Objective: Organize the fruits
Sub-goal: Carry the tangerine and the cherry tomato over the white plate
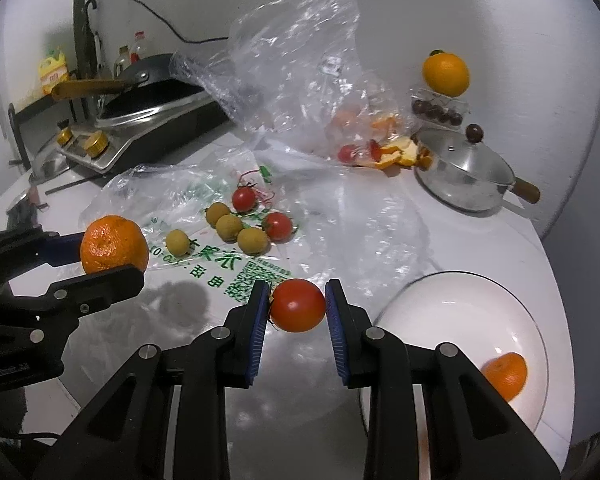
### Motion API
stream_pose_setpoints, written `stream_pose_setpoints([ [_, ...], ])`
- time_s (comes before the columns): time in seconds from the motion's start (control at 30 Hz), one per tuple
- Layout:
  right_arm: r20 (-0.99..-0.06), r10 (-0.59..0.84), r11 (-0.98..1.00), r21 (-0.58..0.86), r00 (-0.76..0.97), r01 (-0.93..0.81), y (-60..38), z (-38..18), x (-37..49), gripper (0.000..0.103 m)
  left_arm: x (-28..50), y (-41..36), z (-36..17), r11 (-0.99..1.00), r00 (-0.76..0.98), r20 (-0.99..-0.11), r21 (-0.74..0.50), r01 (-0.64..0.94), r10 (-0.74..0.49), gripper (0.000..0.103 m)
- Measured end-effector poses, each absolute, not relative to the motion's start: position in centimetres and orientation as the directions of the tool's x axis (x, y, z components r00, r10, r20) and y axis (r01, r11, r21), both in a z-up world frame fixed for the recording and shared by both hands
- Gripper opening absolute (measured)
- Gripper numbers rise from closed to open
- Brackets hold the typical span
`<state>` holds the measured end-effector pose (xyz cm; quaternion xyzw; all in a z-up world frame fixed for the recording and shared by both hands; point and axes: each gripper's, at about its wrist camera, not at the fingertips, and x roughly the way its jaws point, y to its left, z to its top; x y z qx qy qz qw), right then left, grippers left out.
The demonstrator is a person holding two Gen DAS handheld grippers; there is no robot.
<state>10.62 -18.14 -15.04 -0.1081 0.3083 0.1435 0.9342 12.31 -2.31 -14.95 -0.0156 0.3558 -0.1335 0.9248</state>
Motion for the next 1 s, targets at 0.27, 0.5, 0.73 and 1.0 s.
stream_pose_setpoints([
  [0.27,-0.585,0.202,0.946,-0.090,0.785,-0.310,-21.0,-14.5,9.8,0.031,12.1,-5.0,-14.6,0.961,0.704,-0.662,-0.098,0.258,-0.257,0.047],
  [0.5,-0.568,0.200,0.955,-0.069,0.798,-0.288,-23.8,-14.1,9.4,0.031,12.4,-7.5,-14.4,0.958,0.703,-0.664,-0.076,0.276,-0.255,0.047],
  [0.73,-0.553,0.190,0.965,-0.047,0.811,-0.259,-26.8,-14.0,9.4,0.031,12.9,-10.1,-14.3,0.953,0.693,-0.674,-0.056,0.298,-0.256,0.047],
  [1.0,-0.537,0.165,0.972,-0.052,0.827,-0.228,-29.9,-14.1,9.3,0.031,13.5,-13.5,-14.0,0.943,0.680,-0.683,-0.037,0.330,-0.265,0.047],
])
